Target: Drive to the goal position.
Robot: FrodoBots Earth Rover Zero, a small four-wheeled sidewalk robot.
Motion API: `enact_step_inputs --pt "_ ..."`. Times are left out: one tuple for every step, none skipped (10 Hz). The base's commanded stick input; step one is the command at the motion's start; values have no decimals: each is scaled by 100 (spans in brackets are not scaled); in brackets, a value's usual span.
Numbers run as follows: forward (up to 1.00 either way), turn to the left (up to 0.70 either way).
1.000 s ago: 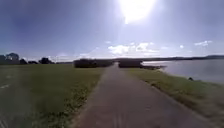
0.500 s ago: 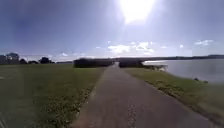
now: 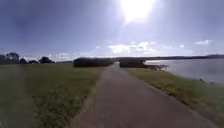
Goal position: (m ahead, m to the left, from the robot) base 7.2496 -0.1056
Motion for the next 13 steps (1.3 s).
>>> enact_step_inputs --pt "70 5" --pt "70 5" --pt "70 5" --pt "70 5" --pt "70 5" --pt "70 5" --pt "70 5" --pt "70 5" --pt "70 5" --pt "70 5" --pt "70 5" --pt "70 5" --pt "70 5"
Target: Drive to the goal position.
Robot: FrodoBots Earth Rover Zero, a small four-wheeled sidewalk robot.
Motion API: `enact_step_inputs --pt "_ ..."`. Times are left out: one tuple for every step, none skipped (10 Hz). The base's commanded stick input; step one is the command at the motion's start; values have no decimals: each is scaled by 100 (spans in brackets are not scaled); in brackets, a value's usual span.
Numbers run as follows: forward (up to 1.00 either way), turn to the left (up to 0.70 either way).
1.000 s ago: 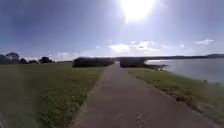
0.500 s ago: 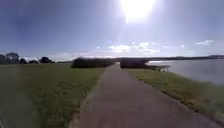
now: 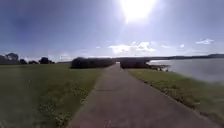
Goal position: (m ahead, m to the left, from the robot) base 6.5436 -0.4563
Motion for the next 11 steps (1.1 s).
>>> enact_step_inputs --pt "70 5" --pt "70 5" --pt "70 5" --pt "70 5" --pt "70 5" --pt "70 5" --pt "70 5" --pt "70 5" --pt "70 5" --pt "70 5" --pt "70 5"
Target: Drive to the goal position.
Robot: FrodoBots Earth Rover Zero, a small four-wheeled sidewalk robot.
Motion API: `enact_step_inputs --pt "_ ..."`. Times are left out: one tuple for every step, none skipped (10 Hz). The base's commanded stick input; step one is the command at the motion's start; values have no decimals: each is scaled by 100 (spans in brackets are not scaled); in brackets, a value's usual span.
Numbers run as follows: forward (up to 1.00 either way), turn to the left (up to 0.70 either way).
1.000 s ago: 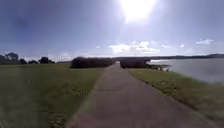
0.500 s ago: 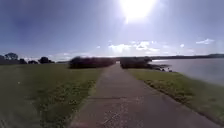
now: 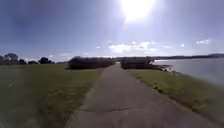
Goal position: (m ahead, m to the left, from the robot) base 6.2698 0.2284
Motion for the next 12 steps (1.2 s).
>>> enact_step_inputs --pt "70 5" --pt "70 5" --pt "70 5" --pt "70 5" --pt "70 5" --pt "70 5" --pt "70 5" --pt "70 5" --pt "70 5" --pt "70 5" --pt "70 5" --pt "70 5"
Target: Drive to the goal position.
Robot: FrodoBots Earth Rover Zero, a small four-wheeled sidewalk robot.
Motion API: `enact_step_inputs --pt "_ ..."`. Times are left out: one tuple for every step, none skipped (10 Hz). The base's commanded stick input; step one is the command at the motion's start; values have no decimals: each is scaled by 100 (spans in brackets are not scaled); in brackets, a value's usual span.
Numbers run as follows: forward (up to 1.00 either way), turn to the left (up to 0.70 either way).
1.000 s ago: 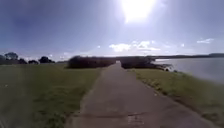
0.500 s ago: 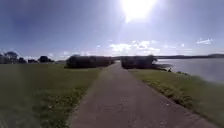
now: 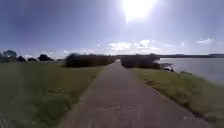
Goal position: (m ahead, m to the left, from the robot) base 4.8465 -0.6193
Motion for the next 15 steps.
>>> enact_step_inputs --pt "70 5" --pt "70 5" --pt "70 5" --pt "70 5" --pt "70 5" --pt "70 5" --pt "70 5" --pt "70 5" --pt "70 5" --pt "70 5" --pt "70 5" --pt "70 5" --pt "70 5" --pt "70 5" --pt "70 5"
